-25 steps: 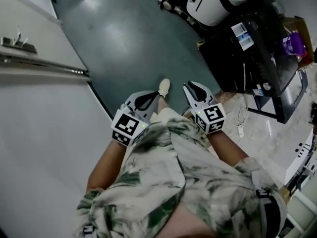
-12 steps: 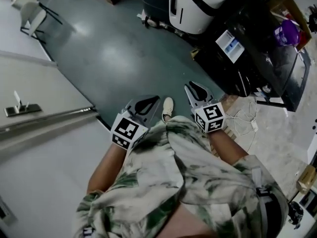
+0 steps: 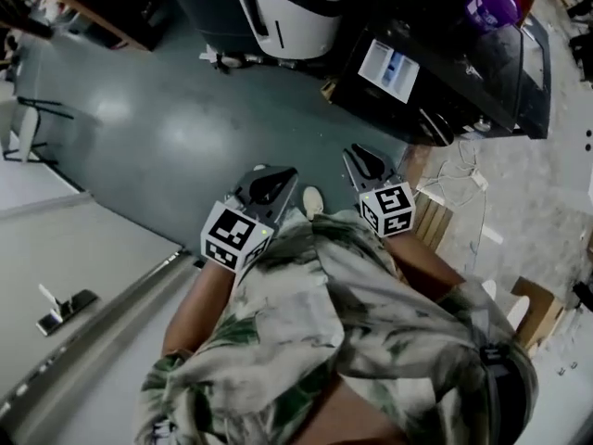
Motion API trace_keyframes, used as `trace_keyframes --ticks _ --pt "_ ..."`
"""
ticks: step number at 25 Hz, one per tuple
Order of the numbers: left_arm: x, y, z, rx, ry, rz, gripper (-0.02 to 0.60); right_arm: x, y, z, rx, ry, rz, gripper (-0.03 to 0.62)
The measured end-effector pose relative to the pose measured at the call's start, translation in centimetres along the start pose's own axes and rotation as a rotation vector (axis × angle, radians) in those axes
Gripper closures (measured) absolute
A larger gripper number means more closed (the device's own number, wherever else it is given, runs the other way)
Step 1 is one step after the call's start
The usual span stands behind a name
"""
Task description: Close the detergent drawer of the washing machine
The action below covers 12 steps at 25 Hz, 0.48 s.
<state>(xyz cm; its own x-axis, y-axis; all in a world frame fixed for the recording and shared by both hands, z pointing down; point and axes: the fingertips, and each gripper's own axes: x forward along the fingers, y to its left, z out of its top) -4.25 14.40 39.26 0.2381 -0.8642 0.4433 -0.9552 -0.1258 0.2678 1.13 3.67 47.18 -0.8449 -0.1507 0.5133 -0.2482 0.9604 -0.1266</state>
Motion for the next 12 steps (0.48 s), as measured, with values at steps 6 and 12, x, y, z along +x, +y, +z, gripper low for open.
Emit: trace_keyframes --ticks 6,12 --pt "3.2 4.1 2.9 0.085 0.042 -0.212 0.558 2.3 -4.5 -0.2 0.084 -0.004 -0.239 0.502" --pt "4.0 8.3 4.8 0.156 0.090 -0.382 0.558 4.1 -7.6 -0.4 0.220 -0.033 -0.486 0.501"
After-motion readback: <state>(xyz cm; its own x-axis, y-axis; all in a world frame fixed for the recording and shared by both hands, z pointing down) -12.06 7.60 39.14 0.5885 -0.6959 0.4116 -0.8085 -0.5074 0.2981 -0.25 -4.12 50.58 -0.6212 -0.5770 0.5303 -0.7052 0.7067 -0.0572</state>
